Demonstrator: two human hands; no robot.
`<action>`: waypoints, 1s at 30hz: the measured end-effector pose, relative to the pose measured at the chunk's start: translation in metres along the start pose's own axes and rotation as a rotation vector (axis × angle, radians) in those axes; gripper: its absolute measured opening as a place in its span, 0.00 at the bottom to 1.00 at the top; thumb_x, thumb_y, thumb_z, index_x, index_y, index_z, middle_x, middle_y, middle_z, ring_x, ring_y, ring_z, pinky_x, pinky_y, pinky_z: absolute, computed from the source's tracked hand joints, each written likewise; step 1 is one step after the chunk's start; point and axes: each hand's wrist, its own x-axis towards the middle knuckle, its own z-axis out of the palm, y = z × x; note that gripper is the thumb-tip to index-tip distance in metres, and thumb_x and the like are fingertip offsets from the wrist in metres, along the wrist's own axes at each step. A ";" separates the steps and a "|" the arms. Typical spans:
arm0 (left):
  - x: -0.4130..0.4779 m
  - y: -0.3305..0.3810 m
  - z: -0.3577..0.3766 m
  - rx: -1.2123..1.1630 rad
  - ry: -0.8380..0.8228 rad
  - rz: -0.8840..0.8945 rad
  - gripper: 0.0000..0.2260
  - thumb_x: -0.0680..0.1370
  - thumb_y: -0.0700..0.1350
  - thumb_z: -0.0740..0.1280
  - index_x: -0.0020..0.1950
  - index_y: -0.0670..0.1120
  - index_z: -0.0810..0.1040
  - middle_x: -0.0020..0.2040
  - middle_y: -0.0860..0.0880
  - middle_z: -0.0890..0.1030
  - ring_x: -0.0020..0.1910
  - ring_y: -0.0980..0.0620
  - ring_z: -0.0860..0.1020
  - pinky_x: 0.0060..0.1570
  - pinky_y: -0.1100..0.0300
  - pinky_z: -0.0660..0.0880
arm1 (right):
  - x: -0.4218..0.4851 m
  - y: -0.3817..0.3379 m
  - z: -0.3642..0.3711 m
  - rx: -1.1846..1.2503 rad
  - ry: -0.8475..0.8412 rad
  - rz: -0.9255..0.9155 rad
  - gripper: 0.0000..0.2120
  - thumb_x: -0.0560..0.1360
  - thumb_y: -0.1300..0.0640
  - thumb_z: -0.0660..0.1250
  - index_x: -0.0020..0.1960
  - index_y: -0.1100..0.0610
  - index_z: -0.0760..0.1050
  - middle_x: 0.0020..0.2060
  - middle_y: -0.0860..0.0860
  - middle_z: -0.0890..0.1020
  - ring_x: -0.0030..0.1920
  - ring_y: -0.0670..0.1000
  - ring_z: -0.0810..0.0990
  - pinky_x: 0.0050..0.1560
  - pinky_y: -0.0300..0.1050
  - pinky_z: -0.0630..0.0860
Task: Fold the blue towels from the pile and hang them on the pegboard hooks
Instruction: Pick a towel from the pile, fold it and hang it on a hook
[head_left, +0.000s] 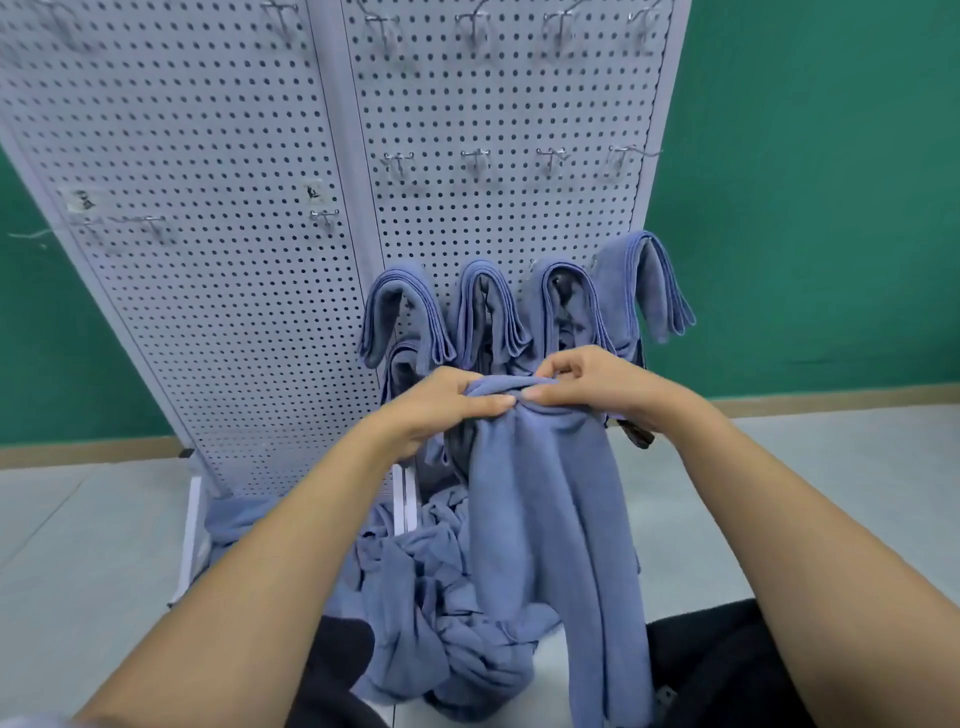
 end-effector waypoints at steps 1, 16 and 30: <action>-0.001 -0.001 -0.004 -0.059 -0.008 0.005 0.06 0.78 0.44 0.68 0.51 0.48 0.84 0.46 0.48 0.85 0.46 0.55 0.81 0.51 0.58 0.78 | -0.002 0.003 -0.004 -0.089 -0.061 0.038 0.10 0.71 0.53 0.75 0.42 0.59 0.77 0.32 0.52 0.77 0.34 0.47 0.73 0.33 0.36 0.68; 0.000 -0.004 0.014 -0.125 -0.219 -0.363 0.14 0.74 0.44 0.72 0.57 0.40 0.79 0.53 0.43 0.83 0.54 0.45 0.81 0.62 0.50 0.74 | 0.020 -0.029 0.036 0.074 0.288 -0.393 0.07 0.76 0.64 0.66 0.52 0.56 0.79 0.47 0.52 0.84 0.49 0.47 0.82 0.52 0.38 0.78; -0.019 0.016 -0.009 -1.028 0.151 0.105 0.06 0.66 0.40 0.64 0.30 0.47 0.71 0.31 0.50 0.72 0.34 0.53 0.71 0.40 0.60 0.68 | 0.004 0.016 0.017 0.337 0.171 0.155 0.22 0.77 0.40 0.62 0.57 0.57 0.78 0.55 0.52 0.80 0.53 0.48 0.79 0.55 0.44 0.77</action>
